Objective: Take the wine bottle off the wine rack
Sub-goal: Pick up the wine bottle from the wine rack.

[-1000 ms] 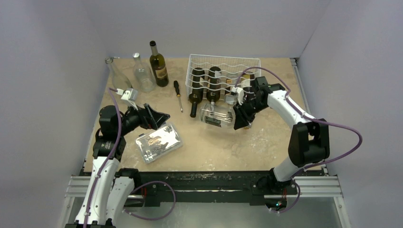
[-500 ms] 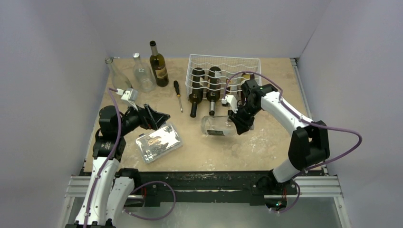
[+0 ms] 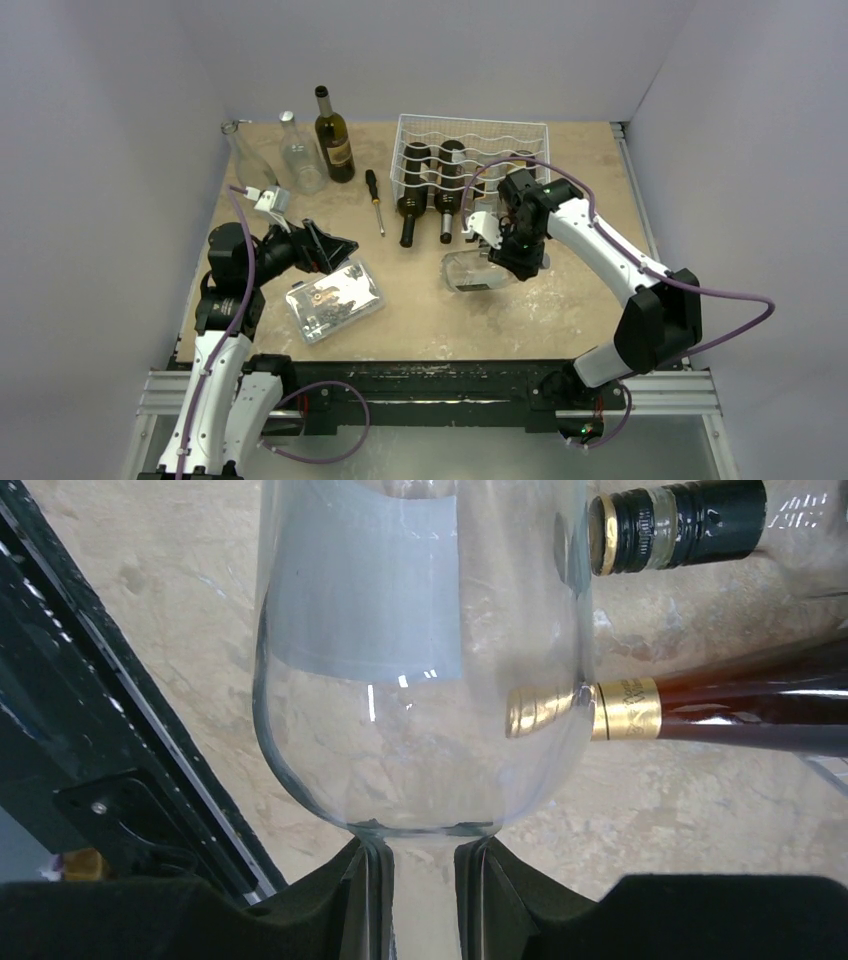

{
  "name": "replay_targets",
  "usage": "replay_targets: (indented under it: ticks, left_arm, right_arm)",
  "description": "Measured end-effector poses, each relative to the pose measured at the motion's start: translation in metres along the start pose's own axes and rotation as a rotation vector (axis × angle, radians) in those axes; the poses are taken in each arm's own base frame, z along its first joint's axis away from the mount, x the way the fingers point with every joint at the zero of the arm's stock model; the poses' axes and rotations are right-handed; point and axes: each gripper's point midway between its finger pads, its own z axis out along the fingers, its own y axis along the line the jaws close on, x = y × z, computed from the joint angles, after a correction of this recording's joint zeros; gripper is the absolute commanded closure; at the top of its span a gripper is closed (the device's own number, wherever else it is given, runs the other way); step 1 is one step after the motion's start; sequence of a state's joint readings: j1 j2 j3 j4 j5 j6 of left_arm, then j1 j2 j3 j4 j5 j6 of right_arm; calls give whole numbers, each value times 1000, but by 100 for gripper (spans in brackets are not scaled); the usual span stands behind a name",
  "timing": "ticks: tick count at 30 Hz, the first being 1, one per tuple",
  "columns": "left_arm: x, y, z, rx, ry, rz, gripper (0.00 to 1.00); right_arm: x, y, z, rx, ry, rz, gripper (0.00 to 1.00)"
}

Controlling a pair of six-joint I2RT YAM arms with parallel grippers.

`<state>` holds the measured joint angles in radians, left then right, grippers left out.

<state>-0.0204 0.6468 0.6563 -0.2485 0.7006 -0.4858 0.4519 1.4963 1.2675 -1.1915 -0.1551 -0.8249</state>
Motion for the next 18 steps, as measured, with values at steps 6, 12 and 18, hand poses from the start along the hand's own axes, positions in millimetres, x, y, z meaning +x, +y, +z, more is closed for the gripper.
replay_targets:
  ticks: [6, 12, 18]
  left_arm:
    - [0, 0, 0, 2, 1, -2, 0]
    - [0, 0, 0, 3, 2, -2, 0]
    - [0, -1, 0, 3, 1, -2, 0]
  right_arm:
    - [2, -6, -8, 63, 64, -79, 100]
    - [8, -7, -18, 90, 133, -147, 100]
    - [17, -11, -33, 113, 201, -198, 95]
